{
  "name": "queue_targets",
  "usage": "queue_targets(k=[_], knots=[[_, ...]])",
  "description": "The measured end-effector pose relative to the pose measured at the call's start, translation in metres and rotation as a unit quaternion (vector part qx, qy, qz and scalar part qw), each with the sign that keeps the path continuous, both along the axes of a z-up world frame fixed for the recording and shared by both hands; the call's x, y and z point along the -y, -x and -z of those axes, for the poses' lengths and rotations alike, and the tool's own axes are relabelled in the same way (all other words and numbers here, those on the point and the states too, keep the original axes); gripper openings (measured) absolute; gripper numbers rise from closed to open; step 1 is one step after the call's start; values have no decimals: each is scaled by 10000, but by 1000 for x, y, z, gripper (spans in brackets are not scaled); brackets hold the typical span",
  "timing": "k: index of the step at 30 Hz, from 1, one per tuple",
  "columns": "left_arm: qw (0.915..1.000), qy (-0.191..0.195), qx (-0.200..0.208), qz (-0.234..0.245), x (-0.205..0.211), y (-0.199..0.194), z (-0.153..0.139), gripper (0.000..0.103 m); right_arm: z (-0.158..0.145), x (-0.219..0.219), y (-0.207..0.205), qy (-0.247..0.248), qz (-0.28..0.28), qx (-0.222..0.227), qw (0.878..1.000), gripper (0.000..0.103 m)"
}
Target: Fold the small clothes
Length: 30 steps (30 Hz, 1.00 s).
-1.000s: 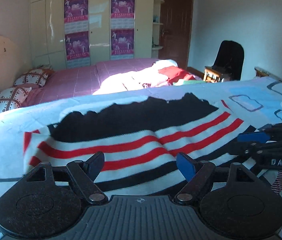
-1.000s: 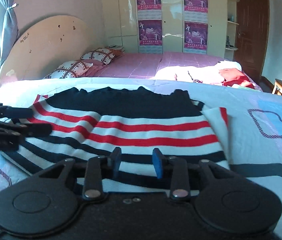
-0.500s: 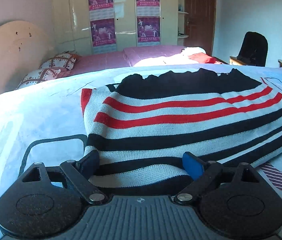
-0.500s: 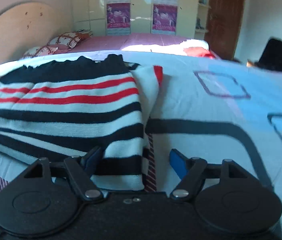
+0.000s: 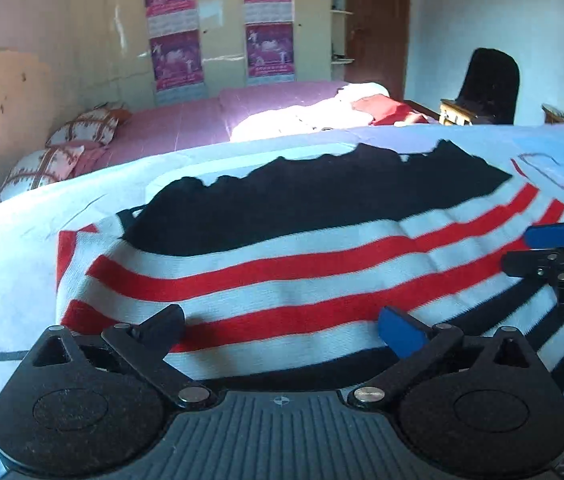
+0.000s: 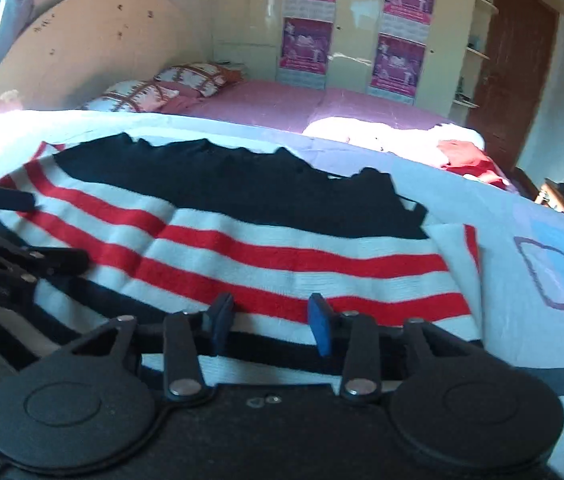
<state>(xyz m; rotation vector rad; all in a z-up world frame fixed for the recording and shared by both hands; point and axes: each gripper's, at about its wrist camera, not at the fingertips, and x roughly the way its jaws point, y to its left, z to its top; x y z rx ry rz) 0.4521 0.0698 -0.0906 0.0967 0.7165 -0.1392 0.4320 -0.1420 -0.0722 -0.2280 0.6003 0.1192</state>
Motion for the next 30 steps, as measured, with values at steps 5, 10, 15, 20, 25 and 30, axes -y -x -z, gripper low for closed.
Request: queue_targets(k=[5, 10, 15, 20, 25, 30], knots=[[9993, 318, 168, -108, -10, -21, -9, 102, -9, -4, -21, -882, -78, 36, 9961, 30], [9995, 246, -156, -109, -1, -37, 17, 103, 6, -29, -40, -119, -107, -260, 9995, 29], [9996, 124, 38, -238, -21, -8, -2, 103, -16, 6, -1, -158, 65, 243, 9996, 33], [9958, 29, -282, -872, -68, 26, 10, 103, 4, 58, 38, 10, 92, 32, 10000, 32], [9919, 444, -310, -1147, -78, 29, 9, 103, -4, 67, 45, -387, 282, 130, 9988, 32], [9925, 85, 190, -1204, -78, 73, -9, 103, -11, 79, 76, -488, 250, 293, 9981, 33]])
